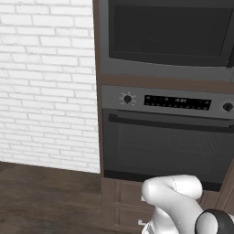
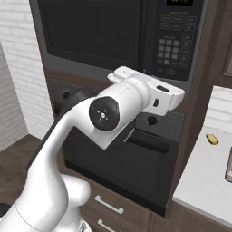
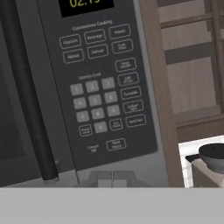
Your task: Pick the squash from the sink and place it in the bowl. Then pick the bowl and place it in the microwave. Then close the microwave door and press the start button.
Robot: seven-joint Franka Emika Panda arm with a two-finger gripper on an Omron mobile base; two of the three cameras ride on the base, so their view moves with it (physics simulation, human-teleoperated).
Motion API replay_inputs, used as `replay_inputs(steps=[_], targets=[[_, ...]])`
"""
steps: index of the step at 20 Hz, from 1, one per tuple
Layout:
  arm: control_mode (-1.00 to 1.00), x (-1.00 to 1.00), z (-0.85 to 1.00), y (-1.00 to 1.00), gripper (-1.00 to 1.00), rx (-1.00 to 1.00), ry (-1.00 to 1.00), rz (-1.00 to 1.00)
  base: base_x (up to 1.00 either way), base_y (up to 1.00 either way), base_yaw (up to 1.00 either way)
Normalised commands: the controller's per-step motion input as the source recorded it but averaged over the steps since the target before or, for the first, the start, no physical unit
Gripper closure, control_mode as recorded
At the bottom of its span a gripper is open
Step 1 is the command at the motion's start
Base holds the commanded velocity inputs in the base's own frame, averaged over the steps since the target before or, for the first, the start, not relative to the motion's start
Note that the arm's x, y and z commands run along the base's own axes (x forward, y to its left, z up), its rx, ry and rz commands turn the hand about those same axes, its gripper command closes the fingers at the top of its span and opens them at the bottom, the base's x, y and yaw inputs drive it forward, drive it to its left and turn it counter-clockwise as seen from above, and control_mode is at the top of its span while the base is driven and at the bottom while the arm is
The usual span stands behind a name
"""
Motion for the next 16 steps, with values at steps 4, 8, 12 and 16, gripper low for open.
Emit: replay_inputs(steps=[4,8,12,16], targets=[[-1.0,0.01,0.0,-0.26,1.0,0.0,0.0,0.05,0.0,0.0,0.0],[-1.0,0.08,0.0,-0.04,1.0,0.0,0.0,0.02,0.0,0.0,0.0],[-1.0,0.18,0.0,0.0,1.0,0.0,0.0,0.0,0.0,0.0,0.0],[-1.0,0.24,0.0,-0.01,1.0,0.0,0.01,0.0,0.0,0.0,0.0]])
